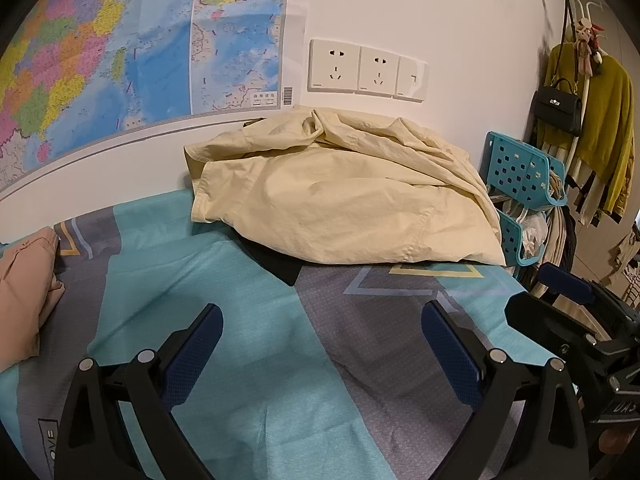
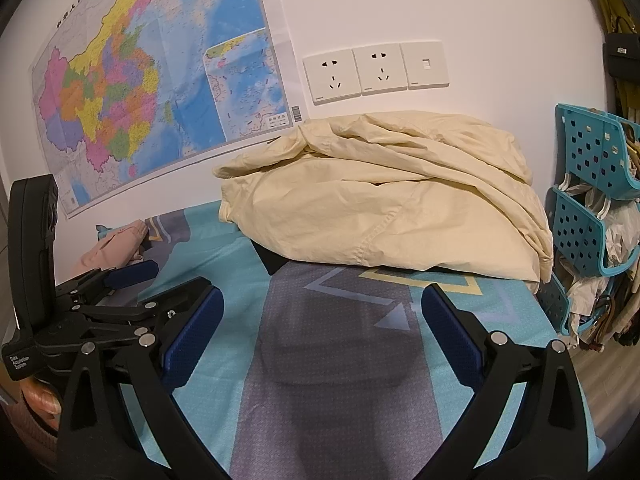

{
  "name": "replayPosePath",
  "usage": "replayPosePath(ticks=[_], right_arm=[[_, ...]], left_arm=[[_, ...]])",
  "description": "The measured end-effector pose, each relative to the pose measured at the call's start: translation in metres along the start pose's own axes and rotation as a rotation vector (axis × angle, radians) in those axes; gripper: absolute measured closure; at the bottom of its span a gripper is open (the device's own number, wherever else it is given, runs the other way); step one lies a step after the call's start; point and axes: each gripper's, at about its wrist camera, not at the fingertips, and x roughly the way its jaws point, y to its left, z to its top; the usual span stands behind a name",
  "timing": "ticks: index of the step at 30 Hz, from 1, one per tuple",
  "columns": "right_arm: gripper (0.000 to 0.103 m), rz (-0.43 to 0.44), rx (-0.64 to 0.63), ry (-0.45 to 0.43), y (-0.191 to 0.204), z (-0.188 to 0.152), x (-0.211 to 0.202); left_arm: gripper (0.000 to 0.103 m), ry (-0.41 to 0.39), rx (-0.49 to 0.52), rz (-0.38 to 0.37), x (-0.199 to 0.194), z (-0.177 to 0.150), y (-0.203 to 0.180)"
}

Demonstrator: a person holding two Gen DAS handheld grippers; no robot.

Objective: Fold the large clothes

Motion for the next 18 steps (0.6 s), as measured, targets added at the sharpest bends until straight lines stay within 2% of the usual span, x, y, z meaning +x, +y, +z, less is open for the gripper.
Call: replayPosePath(ticks=[18], right_arm=[[0.005,0.000,0.007,-0.010,-0.0017,0.0005,0.0002]], left_arm=[[0.007,0.004,-0.006,-0.001,0.0030,-0.0009,-0.0019]])
